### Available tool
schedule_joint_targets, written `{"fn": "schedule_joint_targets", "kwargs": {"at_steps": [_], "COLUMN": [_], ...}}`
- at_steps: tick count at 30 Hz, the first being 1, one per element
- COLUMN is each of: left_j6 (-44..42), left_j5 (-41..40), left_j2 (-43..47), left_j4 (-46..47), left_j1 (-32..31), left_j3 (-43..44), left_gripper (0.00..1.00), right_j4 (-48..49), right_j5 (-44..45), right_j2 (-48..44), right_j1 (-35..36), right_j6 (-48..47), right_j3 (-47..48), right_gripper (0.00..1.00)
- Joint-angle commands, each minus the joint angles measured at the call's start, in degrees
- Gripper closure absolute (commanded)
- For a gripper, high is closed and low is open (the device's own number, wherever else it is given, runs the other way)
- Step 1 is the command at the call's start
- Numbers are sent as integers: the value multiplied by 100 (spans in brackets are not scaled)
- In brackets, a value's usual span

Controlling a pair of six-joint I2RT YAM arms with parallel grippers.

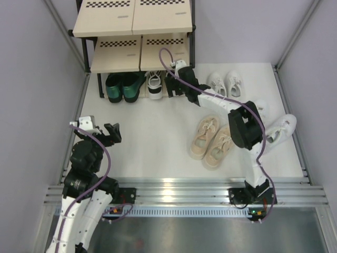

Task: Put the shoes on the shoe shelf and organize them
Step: Adjust the shoe at the shoe shelf.

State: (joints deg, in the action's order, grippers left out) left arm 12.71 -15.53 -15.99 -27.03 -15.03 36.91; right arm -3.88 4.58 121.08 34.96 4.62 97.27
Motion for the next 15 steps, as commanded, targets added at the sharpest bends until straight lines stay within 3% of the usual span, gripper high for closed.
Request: {"fn": "schedule_joint_targets", "kwargs": {"at_steps": [1, 9, 15], "left_j6": [-49, -58, -58], "left_j5": [-47, -73, -64], "left_j2": [-80, -89, -97], "left_j4": [110, 110, 110], "left_j1": [17, 9, 9], "left_j3": [-26, -26, -26], "left_gripper": [10, 10, 10], "right_j4": [502, 449, 625], "right_j5": [657, 931, 1045], "right_j2": [310, 838, 962], "right_j1": [107, 116, 134], "right_j6": [161, 566, 645], "right_j3": [519, 1074, 1057], "right_gripper": [11, 11, 19]}}
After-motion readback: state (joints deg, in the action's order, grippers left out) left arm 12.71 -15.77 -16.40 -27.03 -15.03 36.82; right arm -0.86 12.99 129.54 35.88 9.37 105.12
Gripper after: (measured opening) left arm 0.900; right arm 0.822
